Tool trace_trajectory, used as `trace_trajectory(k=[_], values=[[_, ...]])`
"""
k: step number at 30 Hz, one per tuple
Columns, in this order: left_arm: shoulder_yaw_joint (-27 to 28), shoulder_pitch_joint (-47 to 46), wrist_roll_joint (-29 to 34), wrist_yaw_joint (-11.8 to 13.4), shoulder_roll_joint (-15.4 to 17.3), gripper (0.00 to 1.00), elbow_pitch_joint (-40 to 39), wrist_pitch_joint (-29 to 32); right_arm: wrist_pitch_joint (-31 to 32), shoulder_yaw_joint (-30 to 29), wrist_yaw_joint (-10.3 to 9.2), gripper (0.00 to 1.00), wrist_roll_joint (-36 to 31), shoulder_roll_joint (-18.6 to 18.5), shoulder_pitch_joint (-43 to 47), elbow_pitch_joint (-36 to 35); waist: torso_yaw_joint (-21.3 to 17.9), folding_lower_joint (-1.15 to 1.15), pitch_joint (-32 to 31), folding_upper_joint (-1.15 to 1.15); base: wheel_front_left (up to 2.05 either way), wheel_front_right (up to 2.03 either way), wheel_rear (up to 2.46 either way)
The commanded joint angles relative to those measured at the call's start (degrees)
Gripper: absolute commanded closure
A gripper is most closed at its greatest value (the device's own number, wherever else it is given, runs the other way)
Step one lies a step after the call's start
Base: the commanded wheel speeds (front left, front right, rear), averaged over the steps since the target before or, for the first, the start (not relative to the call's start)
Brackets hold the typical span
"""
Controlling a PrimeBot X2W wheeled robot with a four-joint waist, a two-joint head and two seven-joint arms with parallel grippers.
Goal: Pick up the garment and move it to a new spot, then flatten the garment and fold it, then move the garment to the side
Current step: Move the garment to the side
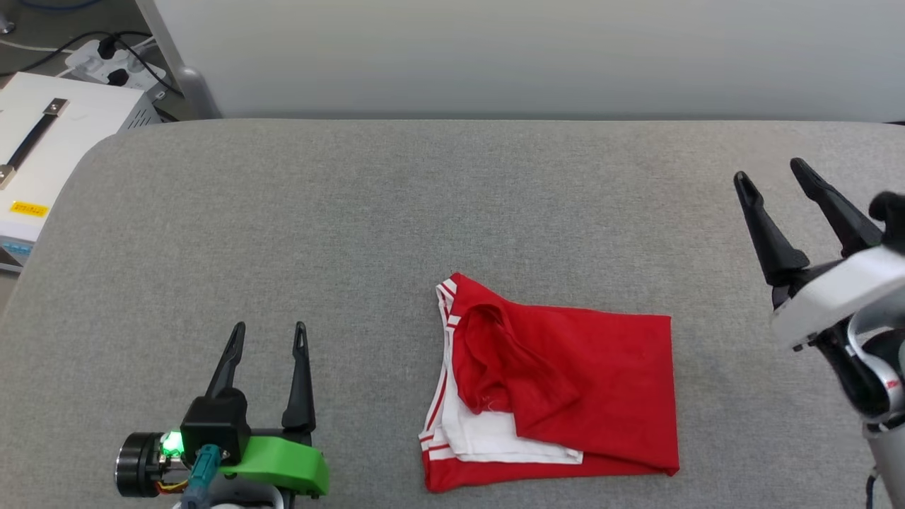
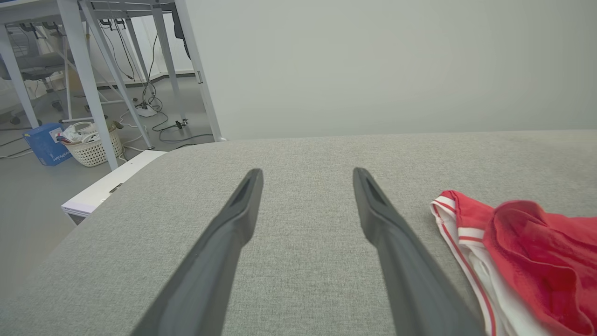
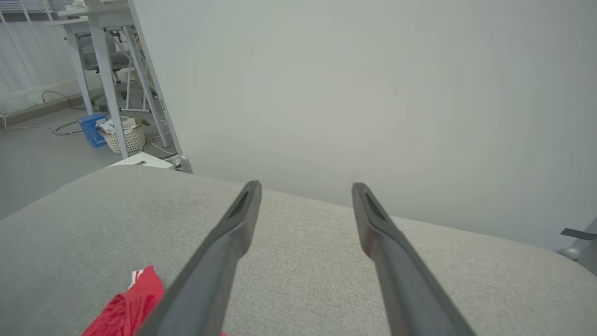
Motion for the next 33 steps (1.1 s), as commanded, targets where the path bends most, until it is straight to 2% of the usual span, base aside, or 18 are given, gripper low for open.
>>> trace_trajectory(k=[1, 8, 10, 14, 17, 21, 29, 32, 33], values=[[0.1, -1.0, 0.1, -0.4, -0.2, 0.0, -0.2, -0.3, 4.5, 1.3, -0.05, 0.0, 2.8, -1.7, -1.9, 0.2, 0.5, 0.0, 0.6, 0.0, 0.0, 0.0, 0.0], [0.1, -1.6, 0.2, -0.2, -0.4, 0.0, -0.6, -0.3, 31.0, 5.2, -0.05, 0.0, 17.8, -8.1, -4.7, 2.5, 1.1, 0.0, 2.3, 0.0, 0.0, 0.0, 0.0], [0.1, -1.9, 0.3, -0.2, -0.5, 0.0, -0.7, -0.3, 36.5, 5.5, -0.05, 0.0, 20.9, -9.0, -3.7, 3.4, 1.4, 0.0, 2.9, 0.0, 0.0, 0.0, 0.0], [-0.3, -2.7, 0.4, -0.2, -0.7, 0.0, -1.0, -0.3, 42.8, 5.7, -0.05, 0.0, 25.0, -9.2, -0.5, 5.4, 2.1, 0.0, 4.3, 0.0, 0.0, 0.0, 0.0], [-0.8, -3.5, 0.5, -0.2, -0.9, 0.0, -1.1, -0.3, 45.2, 7.1, -0.05, 0.0, 26.5, -8.7, 2.0, 6.8, 2.7, 0.0, 5.4, 0.0, 0.0, 0.0, 0.0], [-0.9, -4.5, 0.5, -0.2, -1.0, 0.0, -0.9, -0.3, 44.8, 9.0, -0.05, 0.0, 27.6, -7.1, 3.2, 8.6, 3.3, 0.0, 6.6, 0.0, 0.0, 0.0, 0.0], [-1.1, -5.9, 0.6, -0.5, -1.1, 0.0, -0.1, -0.3, 39.5, 14.6, -0.05, 0.0, 27.3, -2.3, 2.3, 14.9, 4.0, 0.0, 8.2, 0.0, 0.0, 0.0, 0.0], [-1.0, -6.3, 0.6, -0.6, -1.1, 0.0, 0.2, -0.3, 36.7, 17.1, -0.05, 0.0, 27.1, -1.6, 1.9, 16.3, 4.1, 0.0, 8.2, 0.0, 0.0, 0.0, 0.0], [-1.0, -6.4, 0.6, -0.6, -1.1, 0.0, 0.3, -0.3, 36.1, 17.9, -0.05, 0.04, 27.2, -1.7, 1.8, 16.5, 4.1, 0.0, 8.1, 0.0, 0.0, 0.0, 0.0]])
